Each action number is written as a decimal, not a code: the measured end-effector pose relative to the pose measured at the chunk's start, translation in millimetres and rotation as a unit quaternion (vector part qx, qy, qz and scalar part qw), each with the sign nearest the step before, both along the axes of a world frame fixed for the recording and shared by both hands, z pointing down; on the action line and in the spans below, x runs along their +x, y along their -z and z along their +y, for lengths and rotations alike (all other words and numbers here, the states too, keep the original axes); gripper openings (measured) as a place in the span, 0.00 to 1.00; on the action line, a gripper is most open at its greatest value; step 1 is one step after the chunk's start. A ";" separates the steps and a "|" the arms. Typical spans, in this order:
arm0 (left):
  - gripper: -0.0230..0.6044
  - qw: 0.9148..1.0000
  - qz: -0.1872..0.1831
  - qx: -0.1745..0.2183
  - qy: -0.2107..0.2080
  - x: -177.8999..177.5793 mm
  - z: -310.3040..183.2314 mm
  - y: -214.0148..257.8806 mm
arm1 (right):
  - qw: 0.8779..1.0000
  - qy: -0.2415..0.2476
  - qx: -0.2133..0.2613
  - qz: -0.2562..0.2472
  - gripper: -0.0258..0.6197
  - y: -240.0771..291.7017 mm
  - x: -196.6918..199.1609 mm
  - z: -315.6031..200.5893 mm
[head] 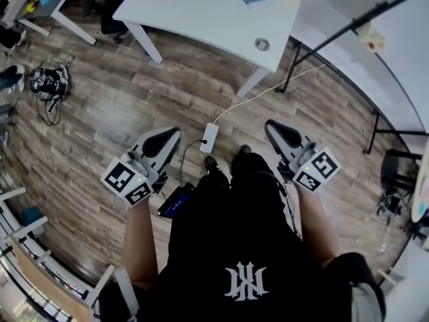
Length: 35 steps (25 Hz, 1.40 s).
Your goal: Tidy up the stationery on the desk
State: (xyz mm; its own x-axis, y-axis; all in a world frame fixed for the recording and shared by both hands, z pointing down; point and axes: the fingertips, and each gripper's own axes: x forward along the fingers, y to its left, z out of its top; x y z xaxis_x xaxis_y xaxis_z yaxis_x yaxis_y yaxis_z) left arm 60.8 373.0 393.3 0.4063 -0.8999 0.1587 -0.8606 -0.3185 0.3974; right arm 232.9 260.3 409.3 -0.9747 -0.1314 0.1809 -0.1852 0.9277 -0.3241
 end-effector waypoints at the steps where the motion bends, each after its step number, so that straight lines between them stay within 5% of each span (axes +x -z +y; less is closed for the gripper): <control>1: 0.04 1.000 0.000 0.000 0.004 -5.7 -5.8 -1.2 | 1.000 0.003 0.004 0.001 0.10 0.6 -4.5 -6.5; 11: 0.04 0.999 -0.007 -0.025 0.037 -53.9 -93.4 -14.8 | 0.999 0.034 0.007 -0.017 0.10 -7.1 -61.5 -114.5; 20: 0.04 0.997 -0.036 -0.031 0.054 -84.7 -221.2 9.4 | 0.995 0.087 0.016 -0.044 0.10 13.3 -112.8 -230.8; 35: 0.04 0.993 -0.114 -0.021 0.011 -87.1 -362.3 62.8 | 0.995 0.061 0.041 -0.065 0.10 22.6 -117.6 -346.4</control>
